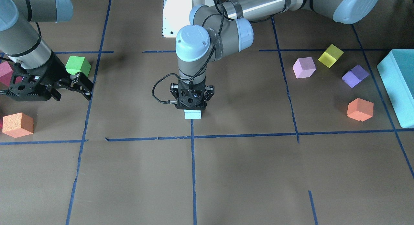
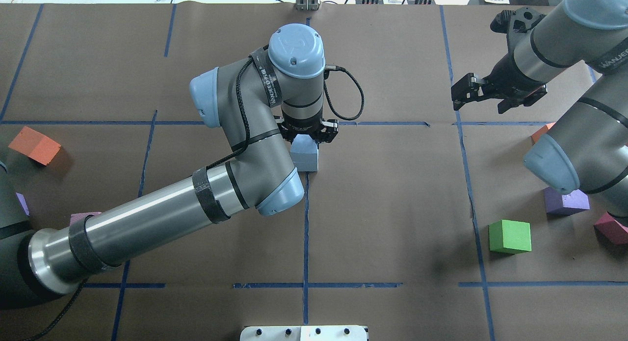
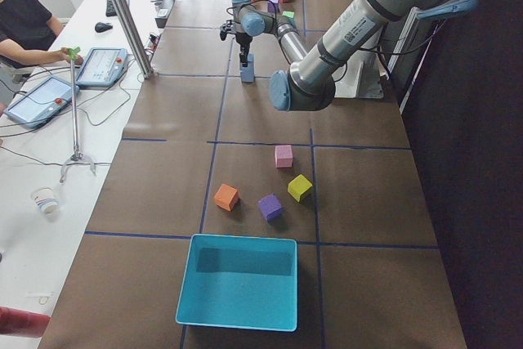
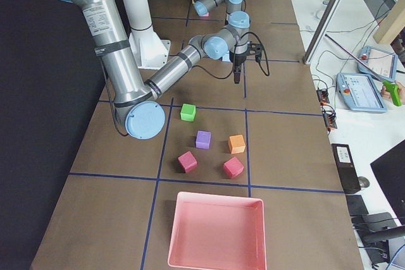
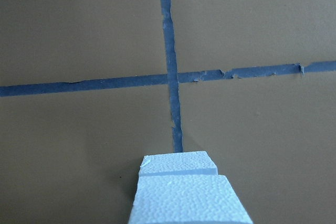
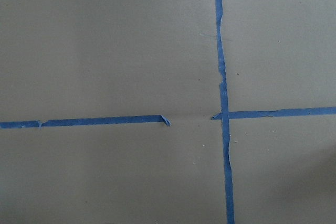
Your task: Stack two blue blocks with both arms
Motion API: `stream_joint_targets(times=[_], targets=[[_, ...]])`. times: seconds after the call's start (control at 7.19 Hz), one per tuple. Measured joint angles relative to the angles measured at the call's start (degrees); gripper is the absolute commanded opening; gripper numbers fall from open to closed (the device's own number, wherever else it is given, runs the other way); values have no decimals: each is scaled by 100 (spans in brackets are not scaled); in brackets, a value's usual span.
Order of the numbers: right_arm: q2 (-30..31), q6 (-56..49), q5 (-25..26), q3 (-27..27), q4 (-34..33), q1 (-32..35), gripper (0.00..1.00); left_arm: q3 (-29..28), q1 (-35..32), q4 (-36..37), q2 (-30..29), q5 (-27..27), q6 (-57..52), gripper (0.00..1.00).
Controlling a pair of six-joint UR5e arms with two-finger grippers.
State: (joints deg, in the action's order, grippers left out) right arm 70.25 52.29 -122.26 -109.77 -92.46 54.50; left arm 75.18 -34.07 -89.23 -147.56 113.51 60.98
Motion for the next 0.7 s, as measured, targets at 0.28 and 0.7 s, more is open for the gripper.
stream_joint_targets(times=[0.28,0.7], targets=[[5,0,0,9,0,0,100,-43,25,-24,0,-4,1,18],[14,6,0,25,0,-4,100,-57,66,-51,0,-5,1,84]])
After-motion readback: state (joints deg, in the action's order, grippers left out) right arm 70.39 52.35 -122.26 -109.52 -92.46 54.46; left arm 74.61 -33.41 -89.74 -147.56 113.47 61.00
